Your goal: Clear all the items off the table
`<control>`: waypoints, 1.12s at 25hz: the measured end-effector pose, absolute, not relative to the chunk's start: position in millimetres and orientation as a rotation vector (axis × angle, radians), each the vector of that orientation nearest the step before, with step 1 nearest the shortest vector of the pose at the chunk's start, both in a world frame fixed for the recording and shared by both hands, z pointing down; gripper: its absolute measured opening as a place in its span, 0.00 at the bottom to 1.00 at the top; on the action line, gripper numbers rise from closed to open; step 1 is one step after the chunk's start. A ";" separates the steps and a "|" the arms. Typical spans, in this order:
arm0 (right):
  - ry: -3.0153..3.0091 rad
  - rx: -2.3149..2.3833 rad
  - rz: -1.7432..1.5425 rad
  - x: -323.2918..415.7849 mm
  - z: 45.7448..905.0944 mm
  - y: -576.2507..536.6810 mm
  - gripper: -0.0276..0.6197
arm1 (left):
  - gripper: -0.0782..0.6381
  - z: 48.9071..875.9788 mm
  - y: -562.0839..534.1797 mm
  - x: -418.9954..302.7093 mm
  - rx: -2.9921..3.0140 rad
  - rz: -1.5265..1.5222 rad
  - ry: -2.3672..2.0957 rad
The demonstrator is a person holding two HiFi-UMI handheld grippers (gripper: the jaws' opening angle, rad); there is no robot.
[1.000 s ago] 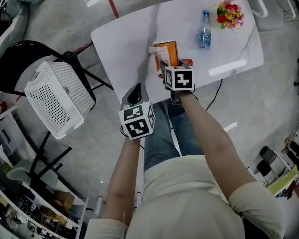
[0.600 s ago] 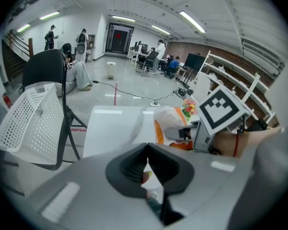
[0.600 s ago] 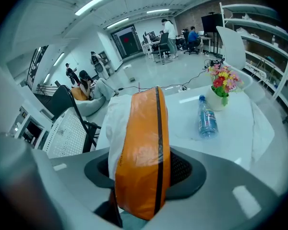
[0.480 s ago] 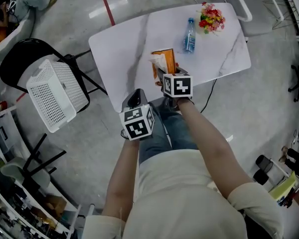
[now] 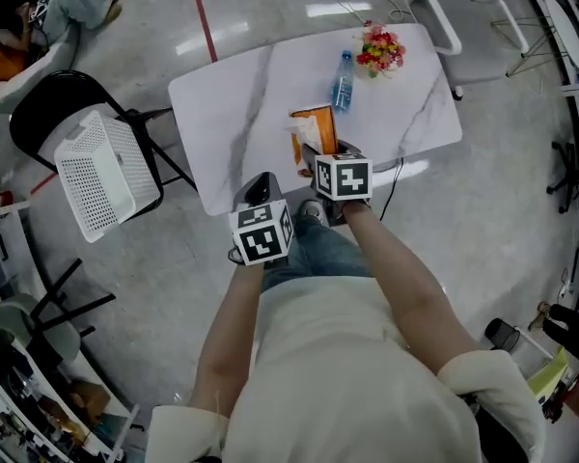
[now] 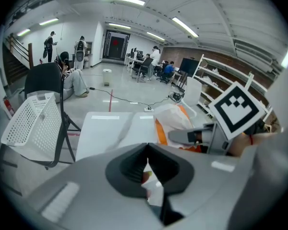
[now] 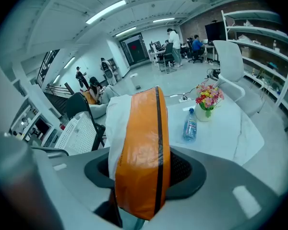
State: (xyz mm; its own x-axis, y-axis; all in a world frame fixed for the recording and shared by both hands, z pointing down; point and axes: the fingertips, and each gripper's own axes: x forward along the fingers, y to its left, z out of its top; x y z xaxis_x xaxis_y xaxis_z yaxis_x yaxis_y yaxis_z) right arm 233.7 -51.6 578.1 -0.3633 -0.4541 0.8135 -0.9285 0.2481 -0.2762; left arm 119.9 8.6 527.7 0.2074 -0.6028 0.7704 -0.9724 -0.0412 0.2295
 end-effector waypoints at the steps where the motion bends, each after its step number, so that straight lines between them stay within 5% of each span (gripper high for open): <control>1: -1.940 1.252 1.022 236.6 573.1 -49.5 0.42 | 0.12 524.0 10.8 122.9 1.736 0.618 -1.488; 28: -2.226 1.160 0.873 300.1 478.3 5.5 0.42 | 0.12 450.2 49.1 170.2 1.816 0.537 -1.623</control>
State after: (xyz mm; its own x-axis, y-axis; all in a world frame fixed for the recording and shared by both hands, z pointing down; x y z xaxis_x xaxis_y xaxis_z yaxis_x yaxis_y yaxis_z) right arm 300.1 5.5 478.3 -0.5259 -0.5364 0.6601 -0.8421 0.4375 -0.3154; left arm 170.2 49.1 450.2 0.1555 -0.7218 0.6744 -0.9816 -0.0366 0.1873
